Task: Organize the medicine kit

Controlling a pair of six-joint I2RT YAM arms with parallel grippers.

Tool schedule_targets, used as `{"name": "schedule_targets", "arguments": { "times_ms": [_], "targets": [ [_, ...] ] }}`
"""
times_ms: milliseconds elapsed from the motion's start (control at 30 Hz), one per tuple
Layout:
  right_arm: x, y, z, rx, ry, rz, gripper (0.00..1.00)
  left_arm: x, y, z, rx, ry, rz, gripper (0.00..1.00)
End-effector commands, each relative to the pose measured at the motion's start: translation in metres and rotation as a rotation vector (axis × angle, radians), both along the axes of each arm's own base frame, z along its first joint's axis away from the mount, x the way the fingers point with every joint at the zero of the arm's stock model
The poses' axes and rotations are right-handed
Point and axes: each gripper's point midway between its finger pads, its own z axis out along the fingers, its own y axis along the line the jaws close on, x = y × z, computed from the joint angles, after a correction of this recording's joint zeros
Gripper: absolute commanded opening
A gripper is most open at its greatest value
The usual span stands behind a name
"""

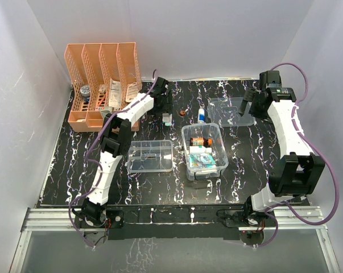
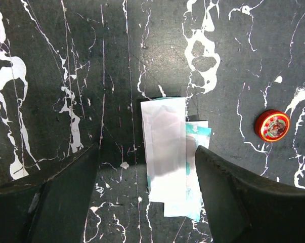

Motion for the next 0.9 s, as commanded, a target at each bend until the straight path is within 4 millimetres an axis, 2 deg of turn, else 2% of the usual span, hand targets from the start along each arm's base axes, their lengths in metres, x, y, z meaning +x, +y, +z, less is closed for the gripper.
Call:
{"name": "schedule_targets", "arguments": {
  "times_ms": [0,200,433,667,767,867],
  "targets": [
    [0.007,-0.006,0.014,-0.021,-0.054,-0.014,0.98,-0.026,-0.013,-0.008,-0.017,0.087,-0.036,0.73],
    [0.006,-0.006,0.011,-0.019,-0.051,-0.010,0.98,-0.037,-0.021,-0.007,-0.001,0.102,-0.066,0.73],
    [0.004,-0.003,0.004,-0.008,-0.043,0.003,0.98,-0.039,-0.033,0.005,0.017,0.070,-0.105,0.72],
    [0.001,-0.002,0.001,-0.014,-0.036,0.021,0.98,-0.058,-0.034,-0.007,0.061,0.108,-0.132,0.72],
    [-0.001,-0.003,0.000,-0.020,-0.035,0.024,0.98,-0.063,-0.032,-0.012,0.084,0.118,-0.137,0.67],
    [-0.004,-0.004,-0.001,-0.026,-0.032,0.025,0.98,-0.066,-0.028,-0.015,0.105,0.123,-0.136,0.55]
  ]
}}
